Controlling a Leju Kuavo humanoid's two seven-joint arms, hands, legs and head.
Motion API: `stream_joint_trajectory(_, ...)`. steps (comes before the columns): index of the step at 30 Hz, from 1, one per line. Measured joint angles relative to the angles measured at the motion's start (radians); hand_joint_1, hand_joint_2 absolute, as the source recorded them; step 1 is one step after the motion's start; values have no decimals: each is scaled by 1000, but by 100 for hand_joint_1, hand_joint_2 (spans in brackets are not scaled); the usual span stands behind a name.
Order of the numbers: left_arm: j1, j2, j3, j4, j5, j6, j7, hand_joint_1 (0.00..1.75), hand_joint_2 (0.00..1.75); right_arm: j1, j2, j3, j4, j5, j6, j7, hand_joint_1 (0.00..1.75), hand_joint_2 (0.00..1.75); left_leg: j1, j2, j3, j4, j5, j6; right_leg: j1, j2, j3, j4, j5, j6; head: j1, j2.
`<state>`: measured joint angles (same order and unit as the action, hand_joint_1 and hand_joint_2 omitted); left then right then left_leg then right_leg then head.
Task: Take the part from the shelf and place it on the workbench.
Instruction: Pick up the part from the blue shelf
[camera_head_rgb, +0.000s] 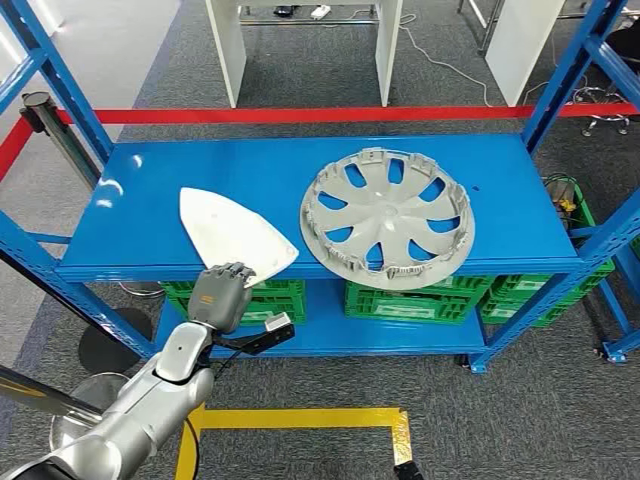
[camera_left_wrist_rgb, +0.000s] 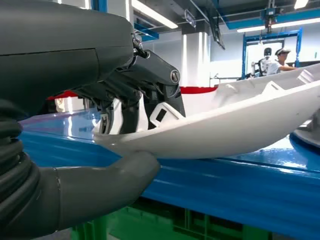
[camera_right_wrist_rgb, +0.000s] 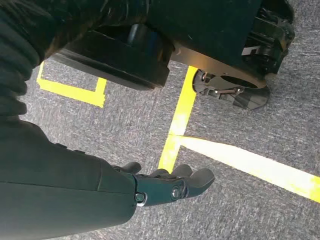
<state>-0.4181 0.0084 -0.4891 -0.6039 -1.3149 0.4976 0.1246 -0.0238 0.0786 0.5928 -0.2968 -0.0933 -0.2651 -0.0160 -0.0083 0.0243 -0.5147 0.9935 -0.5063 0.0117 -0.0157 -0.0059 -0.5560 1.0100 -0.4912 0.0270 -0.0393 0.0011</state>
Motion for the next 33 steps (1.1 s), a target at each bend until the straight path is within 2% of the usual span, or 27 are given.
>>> stream_joint_trajectory(15, -5, 2, -4, 1, 21, 4, -5, 175, 175, -3, 0, 1, 0, -7, -4, 1, 0, 175, 0, 0, 0, 0, 0, 0, 0, 0, 0, 0, 0, 0, 0, 0)
stream_joint_trajectory(19, -5, 3, -4, 6, 31, 46, -15, 175, 175, -5, 0, 3, 0, -8, -4, 0, 0, 175, 0, 0, 0, 0, 0, 0, 0, 0, 0, 0, 0, 0, 0, 0)
stream_joint_trajectory(24, -2, 9, -3, 10, 35, 142, -48, 175, 175, -6, 0, 7, 0, -16, -4, -6, 0, 175, 0, 0, 0, 0, 0, 0, 0, 0, 0, 0, 0, 0, 0, 0)
stream_joint_trajectory(33, 0, 15, -3, 10, 34, 148, -54, 175, 175, -8, 0, 10, 0, -22, -4, -6, 0, 175, 0, 0, 0, 0, 0, 0, 0, 0, 0, 0, 0, 0, 0, 0)
